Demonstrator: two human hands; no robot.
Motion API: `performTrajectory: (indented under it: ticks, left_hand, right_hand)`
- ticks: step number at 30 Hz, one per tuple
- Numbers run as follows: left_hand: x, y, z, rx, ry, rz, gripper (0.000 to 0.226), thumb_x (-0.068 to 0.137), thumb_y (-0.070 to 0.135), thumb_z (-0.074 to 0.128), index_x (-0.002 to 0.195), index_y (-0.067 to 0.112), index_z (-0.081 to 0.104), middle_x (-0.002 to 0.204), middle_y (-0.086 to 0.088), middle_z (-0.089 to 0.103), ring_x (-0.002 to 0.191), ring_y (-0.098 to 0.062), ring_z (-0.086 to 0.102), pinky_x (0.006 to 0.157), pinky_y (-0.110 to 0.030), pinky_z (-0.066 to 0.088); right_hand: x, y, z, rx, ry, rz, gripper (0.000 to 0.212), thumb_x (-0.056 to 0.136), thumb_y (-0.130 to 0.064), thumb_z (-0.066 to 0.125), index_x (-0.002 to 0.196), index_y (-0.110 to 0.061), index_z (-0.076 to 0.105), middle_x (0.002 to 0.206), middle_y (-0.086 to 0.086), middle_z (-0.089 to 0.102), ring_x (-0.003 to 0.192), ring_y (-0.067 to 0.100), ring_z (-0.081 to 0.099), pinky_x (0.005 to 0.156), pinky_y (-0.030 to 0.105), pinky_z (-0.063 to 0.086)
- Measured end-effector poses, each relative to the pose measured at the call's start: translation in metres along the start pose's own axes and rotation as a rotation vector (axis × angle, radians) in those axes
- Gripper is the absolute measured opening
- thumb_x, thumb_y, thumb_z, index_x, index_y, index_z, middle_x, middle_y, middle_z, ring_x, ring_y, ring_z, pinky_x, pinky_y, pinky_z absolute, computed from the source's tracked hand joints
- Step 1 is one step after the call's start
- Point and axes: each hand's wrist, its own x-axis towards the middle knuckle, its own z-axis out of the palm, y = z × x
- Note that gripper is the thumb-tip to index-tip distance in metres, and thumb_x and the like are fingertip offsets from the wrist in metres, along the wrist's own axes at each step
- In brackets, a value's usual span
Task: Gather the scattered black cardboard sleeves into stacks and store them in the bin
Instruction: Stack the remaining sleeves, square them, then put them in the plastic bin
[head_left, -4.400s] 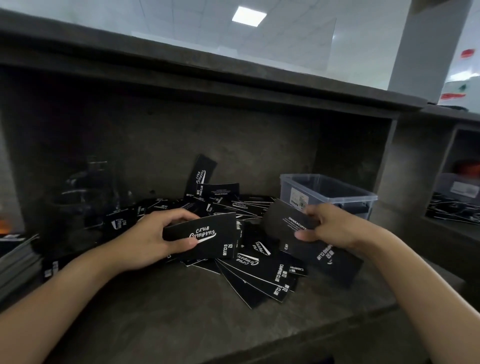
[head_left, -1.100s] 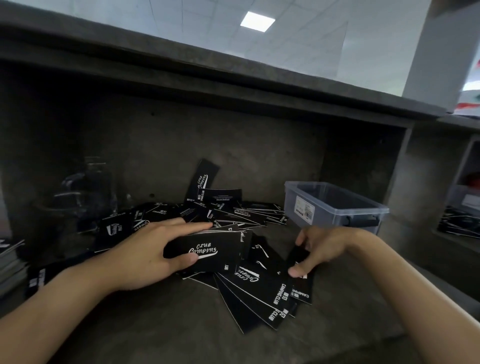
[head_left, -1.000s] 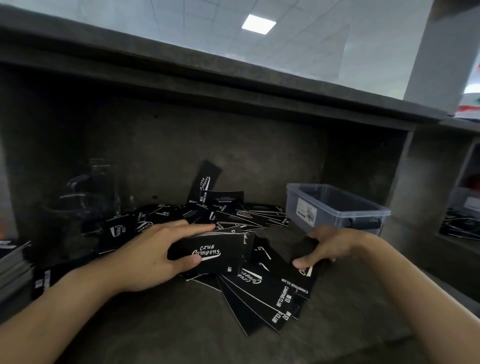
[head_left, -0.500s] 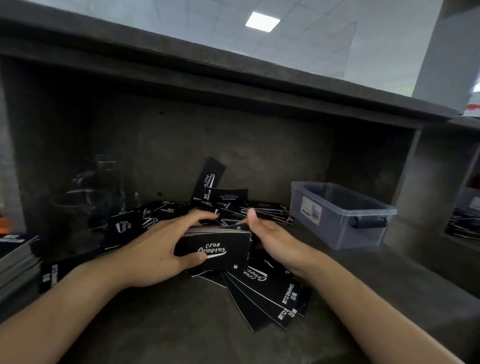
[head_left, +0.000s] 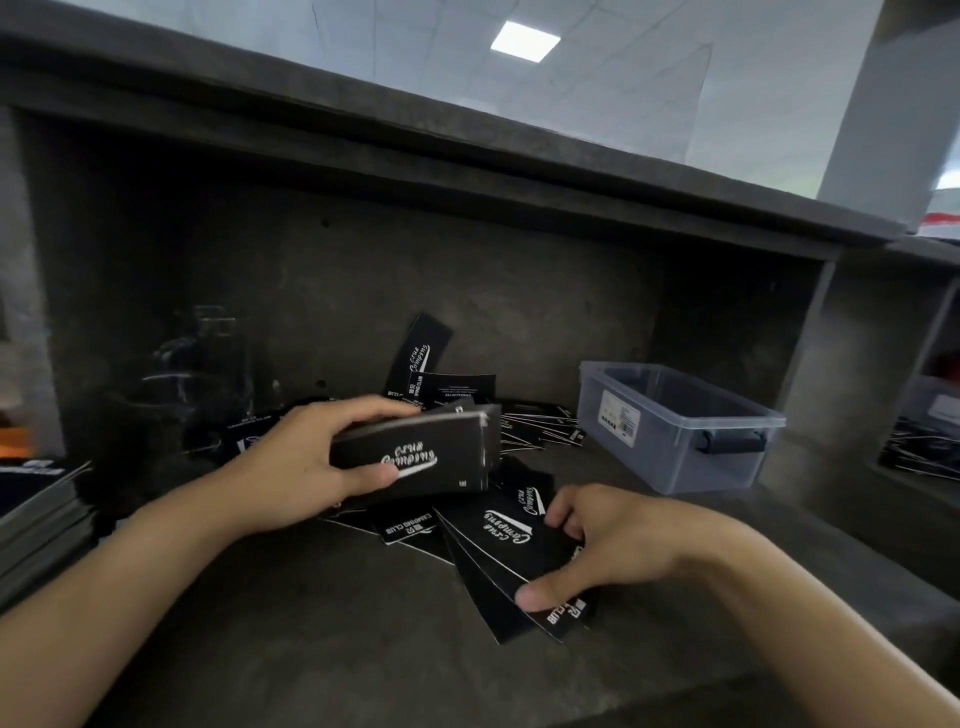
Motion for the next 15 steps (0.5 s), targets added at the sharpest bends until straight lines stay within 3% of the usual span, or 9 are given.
performTrajectory:
  ticks: [2,4,6,9,10,12,15]
  left_hand:
    - [0.000,-0.001,-0.009,-0.110,0.059,-0.018,0.053,0.085,0.019,0.082,0.129,0.041,0.063,0.115,0.013,0.073,0.106,-0.008,0.070,0.091,-0.035,0.059]
    - [-0.001,-0.001,-0.013,-0.185,0.104,-0.023,0.052,0.082,0.025,0.083,0.129,0.038,0.064,0.114,0.010,0.074,0.105,-0.011,0.071,0.089,-0.031,0.057]
    - [-0.002,0.000,-0.012,-0.237,0.101,-0.031,0.052,0.082,0.020,0.084,0.129,0.033,0.064,0.113,0.010,0.075,0.106,-0.009,0.071,0.086,-0.023,0.055]
    - [-0.002,0.002,-0.010,-0.258,-0.004,-0.056,0.051,0.084,0.009,0.079,0.128,0.030,0.066,0.115,0.009,0.074,0.108,-0.010,0.070,0.085,-0.021,0.056]
    - [-0.002,0.002,-0.008,-0.225,-0.048,-0.057,0.051,0.083,0.009,0.081,0.128,0.030,0.067,0.116,0.011,0.073,0.109,-0.010,0.070,0.086,-0.023,0.057]
    - [-0.001,0.002,-0.002,-0.170,-0.119,-0.066,0.051,0.081,0.007,0.084,0.124,0.031,0.070,0.118,0.014,0.073,0.111,-0.007,0.069,0.092,-0.024,0.056]
    - [-0.002,-0.001,0.005,-0.153,-0.162,-0.084,0.052,0.079,0.006,0.085,0.120,0.033,0.071,0.117,0.014,0.072,0.112,-0.003,0.067,0.100,-0.025,0.052]
  right_hand:
    - [0.009,0.006,-0.004,0.138,-0.018,-0.041,0.073,0.060,-0.058,0.093,0.122,-0.030,0.064,0.117,-0.010,0.072,0.109,0.011,0.068,0.100,0.035,0.055]
    - [0.017,0.013,-0.005,0.214,0.077,-0.092,0.052,0.075,-0.042,0.088,0.120,-0.027,0.065,0.111,-0.006,0.075,0.102,0.012,0.071,0.085,0.031,0.061]
    - [0.026,0.019,-0.008,0.288,0.312,-0.137,0.031,0.088,-0.029,0.080,0.114,-0.022,0.065,0.103,-0.002,0.075,0.091,0.015,0.074,0.070,0.031,0.063]
    - [0.040,0.031,-0.023,0.296,0.659,-0.304,0.014,0.092,-0.023,0.075,0.105,-0.022,0.070,0.095,-0.007,0.075,0.087,0.006,0.072,0.077,0.037,0.060]
    - [0.043,0.032,-0.029,0.263,0.663,-0.376,0.012,0.093,-0.021,0.074,0.104,-0.024,0.070,0.094,-0.011,0.074,0.089,0.001,0.070,0.080,0.031,0.056]
    - [0.048,0.026,-0.037,0.235,0.506,-0.502,0.011,0.099,-0.018,0.065,0.108,-0.023,0.068,0.098,-0.013,0.074,0.095,0.002,0.070,0.082,0.022,0.052]
    - [0.059,0.008,-0.042,0.173,0.313,-0.530,0.020,0.106,-0.017,0.053,0.121,-0.011,0.064,0.113,0.002,0.073,0.105,0.015,0.070,0.078,0.018,0.053]
